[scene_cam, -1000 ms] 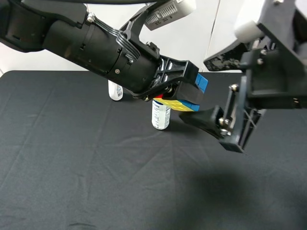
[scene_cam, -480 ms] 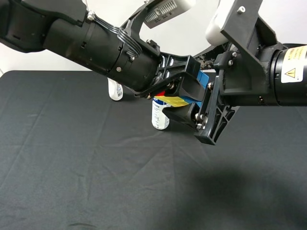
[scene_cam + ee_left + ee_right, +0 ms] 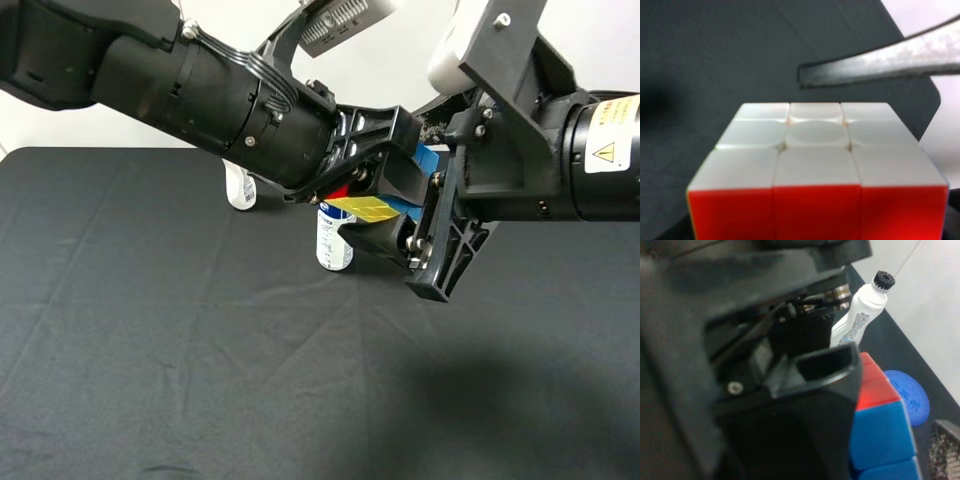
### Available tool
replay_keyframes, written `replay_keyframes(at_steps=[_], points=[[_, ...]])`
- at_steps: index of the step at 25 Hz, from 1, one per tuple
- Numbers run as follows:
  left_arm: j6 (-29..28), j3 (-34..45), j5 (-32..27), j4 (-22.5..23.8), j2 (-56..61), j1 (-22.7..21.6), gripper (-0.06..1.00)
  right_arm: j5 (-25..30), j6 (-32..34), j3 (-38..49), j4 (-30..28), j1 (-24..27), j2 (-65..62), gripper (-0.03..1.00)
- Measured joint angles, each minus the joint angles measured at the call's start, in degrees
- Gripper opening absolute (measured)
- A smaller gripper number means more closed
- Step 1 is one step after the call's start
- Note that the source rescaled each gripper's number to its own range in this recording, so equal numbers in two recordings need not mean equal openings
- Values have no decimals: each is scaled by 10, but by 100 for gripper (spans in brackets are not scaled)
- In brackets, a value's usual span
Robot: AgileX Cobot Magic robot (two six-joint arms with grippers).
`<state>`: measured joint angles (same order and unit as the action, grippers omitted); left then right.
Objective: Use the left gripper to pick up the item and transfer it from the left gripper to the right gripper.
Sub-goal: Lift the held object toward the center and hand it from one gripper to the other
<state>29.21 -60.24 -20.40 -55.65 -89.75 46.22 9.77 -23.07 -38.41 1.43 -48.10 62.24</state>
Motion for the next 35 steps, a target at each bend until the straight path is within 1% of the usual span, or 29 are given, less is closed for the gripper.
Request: replay_keyframes(at_steps=[4, 8, 12, 13, 14, 15, 16, 17, 34, 35], points=[[0, 0, 0, -2, 0, 0, 0, -2, 0, 0, 0, 0, 24, 100], [1, 1, -2, 2, -1, 0, 0, -17, 3, -1, 2, 0, 39, 100], [1, 1, -7, -1, -1, 0, 0, -16, 3, -2, 4, 0, 41, 100], [1, 1, -7, -1, -1, 0, 0, -16, 3, -2, 4, 0, 41, 98], [1, 1, -6, -1, -1, 0, 0, -16, 3, -2, 4, 0, 41, 86], [1, 1, -8, -1, -1, 0, 0, -17, 2, -2, 3, 0, 41, 61], [0, 1, -14, -1, -1, 0, 0, -17, 2, -2, 1, 1, 41, 24], [-8, 2, -16, -5, -1, 0, 0, -14, -4, -2, -6, 1, 41, 9], [-11, 3, -11, 3, -1, 0, 0, -13, -4, -2, -14, 2, 41, 9], [-9, 3, -7, 9, -1, 1, 7, -13, -3, -2, -10, 2, 41, 6]])
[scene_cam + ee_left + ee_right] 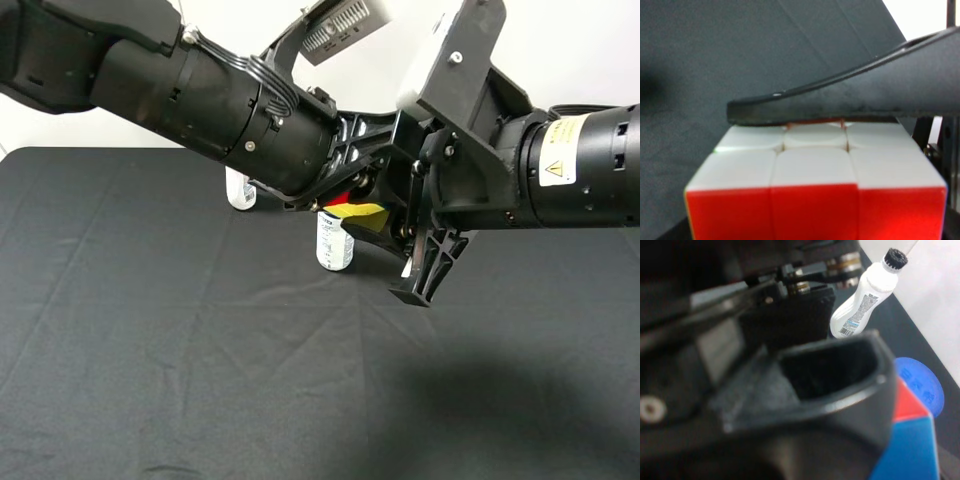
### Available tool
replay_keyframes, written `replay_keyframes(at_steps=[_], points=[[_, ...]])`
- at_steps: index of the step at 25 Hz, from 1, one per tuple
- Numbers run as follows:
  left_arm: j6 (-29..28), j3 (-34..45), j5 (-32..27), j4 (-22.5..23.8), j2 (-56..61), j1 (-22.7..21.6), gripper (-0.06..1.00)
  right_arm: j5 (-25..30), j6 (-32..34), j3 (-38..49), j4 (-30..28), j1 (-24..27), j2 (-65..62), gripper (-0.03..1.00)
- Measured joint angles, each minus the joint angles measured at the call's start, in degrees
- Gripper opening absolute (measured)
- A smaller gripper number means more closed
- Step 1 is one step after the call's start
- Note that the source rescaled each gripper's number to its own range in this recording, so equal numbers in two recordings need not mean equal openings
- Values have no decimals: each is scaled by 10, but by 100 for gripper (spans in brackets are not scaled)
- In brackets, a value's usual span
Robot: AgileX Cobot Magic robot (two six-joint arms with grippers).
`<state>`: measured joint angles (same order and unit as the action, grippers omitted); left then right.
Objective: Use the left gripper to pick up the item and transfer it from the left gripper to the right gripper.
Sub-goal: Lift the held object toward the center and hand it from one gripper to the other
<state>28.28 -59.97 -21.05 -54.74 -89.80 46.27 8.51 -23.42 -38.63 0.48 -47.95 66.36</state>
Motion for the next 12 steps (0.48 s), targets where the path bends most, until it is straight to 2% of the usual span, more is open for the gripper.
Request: replay_keyframes(at_steps=[1, 3, 4, 5, 8, 12], points=[[4, 0, 13, 7, 0, 1, 25, -1, 3, 0, 6, -1, 0, 0], [6, 0, 24, 16, 0, 1, 65, -1, 5, 0, 10, -1, 1, 0], [6, 0, 28, 20, 0, 1, 78, -1, 5, 0, 10, -1, 1, 0], [7, 0, 32, 22, 0, 0, 86, 0, 5, 0, 10, -1, 1, 0], [8, 0, 37, 26, 0, 0, 95, 1, 5, 0, 10, -1, 1, 0], [10, 0, 38, 28, 1, 0, 98, 1, 5, 0, 10, -1, 1, 0]])
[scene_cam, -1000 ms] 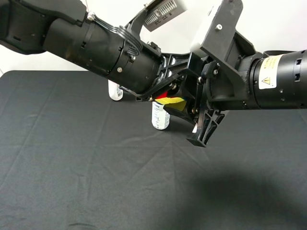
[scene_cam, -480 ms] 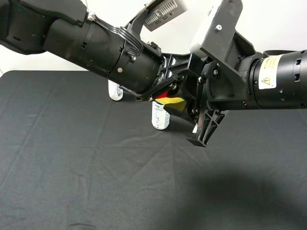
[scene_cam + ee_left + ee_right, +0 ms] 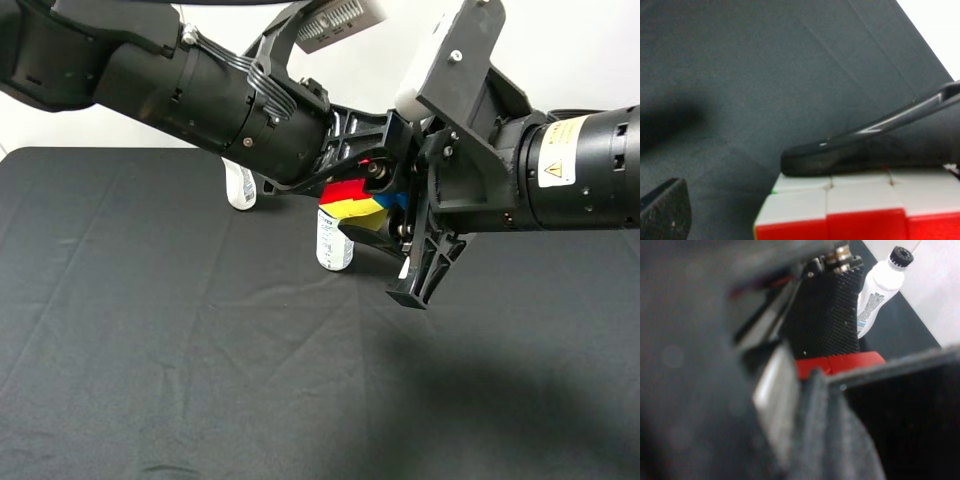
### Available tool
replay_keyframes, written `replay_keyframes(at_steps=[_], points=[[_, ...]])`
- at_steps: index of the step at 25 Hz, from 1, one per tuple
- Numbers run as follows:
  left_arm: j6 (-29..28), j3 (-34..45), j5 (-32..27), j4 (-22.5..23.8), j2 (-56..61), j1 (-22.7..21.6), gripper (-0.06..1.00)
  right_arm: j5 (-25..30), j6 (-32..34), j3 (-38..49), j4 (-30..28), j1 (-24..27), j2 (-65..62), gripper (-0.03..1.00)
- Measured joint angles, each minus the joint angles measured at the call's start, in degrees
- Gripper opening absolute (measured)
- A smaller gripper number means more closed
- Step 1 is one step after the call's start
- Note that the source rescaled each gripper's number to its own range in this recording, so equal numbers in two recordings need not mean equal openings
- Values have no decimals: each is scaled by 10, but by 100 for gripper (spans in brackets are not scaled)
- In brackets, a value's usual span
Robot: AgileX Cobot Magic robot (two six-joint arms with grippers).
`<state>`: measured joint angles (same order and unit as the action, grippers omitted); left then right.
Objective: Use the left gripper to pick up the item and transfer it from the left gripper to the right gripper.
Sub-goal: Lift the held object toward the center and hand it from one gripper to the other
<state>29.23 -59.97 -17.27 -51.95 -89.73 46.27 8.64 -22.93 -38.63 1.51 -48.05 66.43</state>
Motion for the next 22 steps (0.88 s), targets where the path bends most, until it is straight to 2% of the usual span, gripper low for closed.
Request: replay_keyframes(at_steps=[22], points=[[0, 1, -17, 40, 61, -11, 98, -13, 0, -2, 4, 0, -3, 0]])
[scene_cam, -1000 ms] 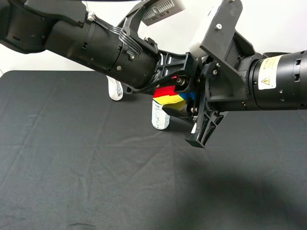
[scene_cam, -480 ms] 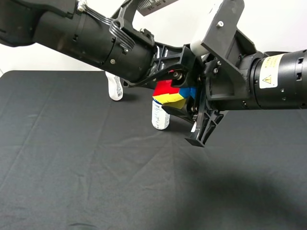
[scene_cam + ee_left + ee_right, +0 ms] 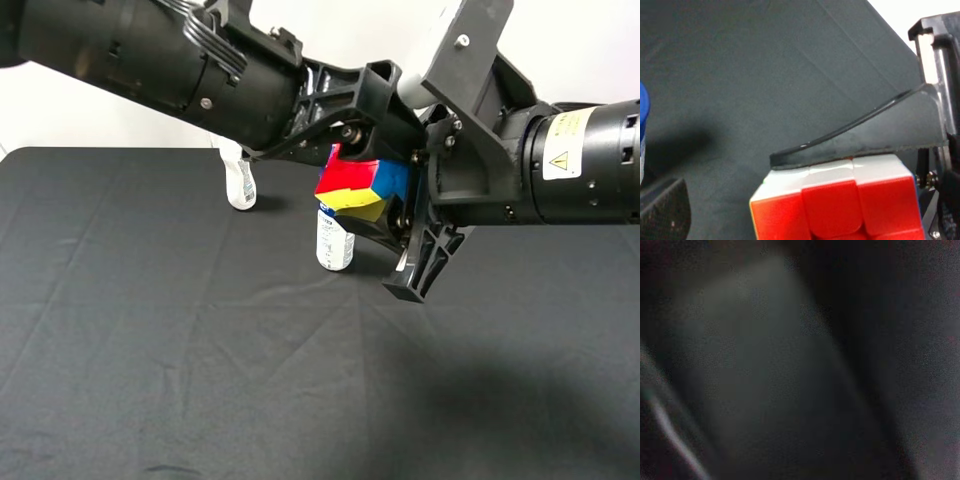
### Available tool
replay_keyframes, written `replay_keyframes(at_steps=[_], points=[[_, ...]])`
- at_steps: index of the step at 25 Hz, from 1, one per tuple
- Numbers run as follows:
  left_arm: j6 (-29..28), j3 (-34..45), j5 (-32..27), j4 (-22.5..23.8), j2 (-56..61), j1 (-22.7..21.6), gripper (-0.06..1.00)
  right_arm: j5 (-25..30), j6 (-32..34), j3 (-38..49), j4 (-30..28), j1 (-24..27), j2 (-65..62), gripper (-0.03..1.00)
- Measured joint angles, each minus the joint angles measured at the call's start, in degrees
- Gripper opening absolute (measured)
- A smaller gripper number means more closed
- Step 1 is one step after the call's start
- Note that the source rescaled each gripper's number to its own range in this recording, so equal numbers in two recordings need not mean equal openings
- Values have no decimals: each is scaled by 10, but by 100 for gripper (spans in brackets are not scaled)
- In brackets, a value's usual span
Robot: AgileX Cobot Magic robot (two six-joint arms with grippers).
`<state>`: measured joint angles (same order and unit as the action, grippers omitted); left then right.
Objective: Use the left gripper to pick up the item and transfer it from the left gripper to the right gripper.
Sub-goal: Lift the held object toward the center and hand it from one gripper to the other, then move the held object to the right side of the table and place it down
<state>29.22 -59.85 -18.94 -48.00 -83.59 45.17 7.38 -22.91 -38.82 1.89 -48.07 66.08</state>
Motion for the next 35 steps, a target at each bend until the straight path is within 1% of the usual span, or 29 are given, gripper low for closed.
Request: replay_keyframes(at_steps=[7, 10, 13, 17, 19, 25, 30, 33, 35], points=[[-3, 0, -42, 3, 18, -21, 98, 6, 0, 0, 0, 0, 0, 0], [-5, -1, -74, -4, 32, -27, 99, 4, 0, 0, 0, 0, 2, 0], [-12, -1, -99, 7, 52, -30, 99, 1, 0, 0, 0, 0, 3, 0], [-43, -1, -120, 36, 76, -35, 100, 2, 0, 0, 0, 0, 3, 0], [-67, -1, -124, 63, 91, -36, 100, 4, 0, 0, 0, 0, 3, 0], [-158, -1, -154, 181, 142, -36, 100, 4, 0, 0, 0, 0, 4, 0], [-226, -1, -199, 260, 196, -36, 100, 4, 0, 0, 0, 0, 4, 0], [-258, -1, -228, 301, 228, -36, 100, 4, 0, 0, 0, 0, 4, 0], [-282, -1, -251, 336, 251, -36, 100, 4, 0, 0, 0, 0, 4, 0]])
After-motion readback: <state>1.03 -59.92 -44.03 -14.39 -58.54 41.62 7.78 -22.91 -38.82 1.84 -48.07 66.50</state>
